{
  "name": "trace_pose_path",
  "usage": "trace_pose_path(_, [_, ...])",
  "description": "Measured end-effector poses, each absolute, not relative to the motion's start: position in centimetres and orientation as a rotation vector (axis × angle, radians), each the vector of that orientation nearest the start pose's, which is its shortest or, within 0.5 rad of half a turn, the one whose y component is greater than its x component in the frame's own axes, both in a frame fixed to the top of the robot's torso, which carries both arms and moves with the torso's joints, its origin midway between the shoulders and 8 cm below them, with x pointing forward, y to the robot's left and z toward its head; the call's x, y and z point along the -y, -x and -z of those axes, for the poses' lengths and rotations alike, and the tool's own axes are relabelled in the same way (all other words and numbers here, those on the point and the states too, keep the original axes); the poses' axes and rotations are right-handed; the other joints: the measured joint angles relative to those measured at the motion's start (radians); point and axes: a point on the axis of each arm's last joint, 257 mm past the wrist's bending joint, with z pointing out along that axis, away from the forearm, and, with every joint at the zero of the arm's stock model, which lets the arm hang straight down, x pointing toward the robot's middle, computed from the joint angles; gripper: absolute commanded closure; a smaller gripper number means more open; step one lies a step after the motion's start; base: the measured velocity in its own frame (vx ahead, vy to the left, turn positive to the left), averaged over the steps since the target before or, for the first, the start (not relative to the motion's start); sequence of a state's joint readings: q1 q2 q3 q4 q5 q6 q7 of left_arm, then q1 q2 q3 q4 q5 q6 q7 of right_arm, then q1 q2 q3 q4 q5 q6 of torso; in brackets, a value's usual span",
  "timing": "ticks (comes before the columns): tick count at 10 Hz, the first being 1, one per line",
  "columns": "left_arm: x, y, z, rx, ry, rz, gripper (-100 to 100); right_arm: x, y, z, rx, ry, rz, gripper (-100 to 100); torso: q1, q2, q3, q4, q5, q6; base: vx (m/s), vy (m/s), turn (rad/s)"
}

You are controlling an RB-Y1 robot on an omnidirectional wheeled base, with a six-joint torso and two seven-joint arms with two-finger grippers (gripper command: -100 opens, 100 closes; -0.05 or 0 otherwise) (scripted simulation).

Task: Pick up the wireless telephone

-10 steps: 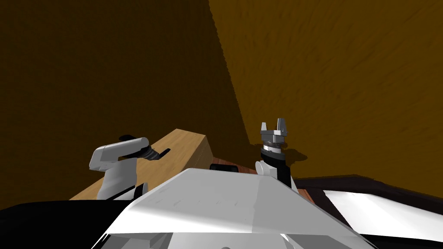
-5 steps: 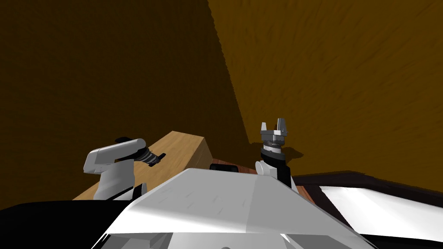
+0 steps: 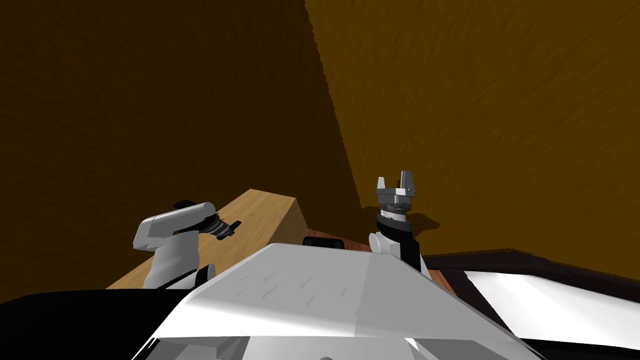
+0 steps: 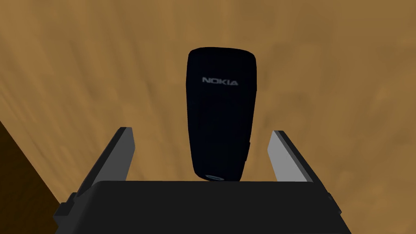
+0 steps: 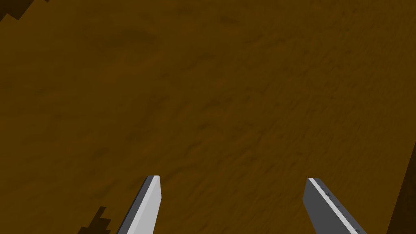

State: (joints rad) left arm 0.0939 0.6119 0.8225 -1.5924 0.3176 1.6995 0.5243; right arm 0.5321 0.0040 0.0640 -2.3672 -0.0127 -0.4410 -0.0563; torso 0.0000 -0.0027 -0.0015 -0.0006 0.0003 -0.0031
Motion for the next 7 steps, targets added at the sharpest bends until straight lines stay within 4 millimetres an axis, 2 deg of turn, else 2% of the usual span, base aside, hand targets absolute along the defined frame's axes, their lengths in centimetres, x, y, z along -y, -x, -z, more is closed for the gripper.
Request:
trace_pose_path(4, [-65.14,-18.84,30.54,-0.390,2.793,0.025,100,26.25,-33.65,-4.15,-0.586,-0.700,-1.416,0,0.001,0.000,0.000,0.000,0.001,0.000,0.000,0.000,0.000])
trace_pose_path(5, [-65.15,-18.85,30.53,-0.390,2.793,0.026,0,26.25,-33.65,-4.15,-0.586,-0.700,-1.416,0,0.001,0.000,0.000,0.000,0.001,0.000,0.000,0.000,0.000])
trace_pose_path(6, [-65.16,-18.85,30.53,-0.390,2.793,0.026,100,26.25,-33.65,-4.15,-0.586,-0.700,-1.416,0,0.001,0.000,0.000,0.000,0.001,0.000,0.000,-0.010,-0.031])
trace_pose_path(7, [-65.12,-18.80,30.18,-0.388,2.792,0.024,100,26.25,-33.65,-4.15,-0.586,-0.700,-1.416,0,0.000,0.000,0.000,0.000,0.000,0.000,0.003,-0.014,-0.023])
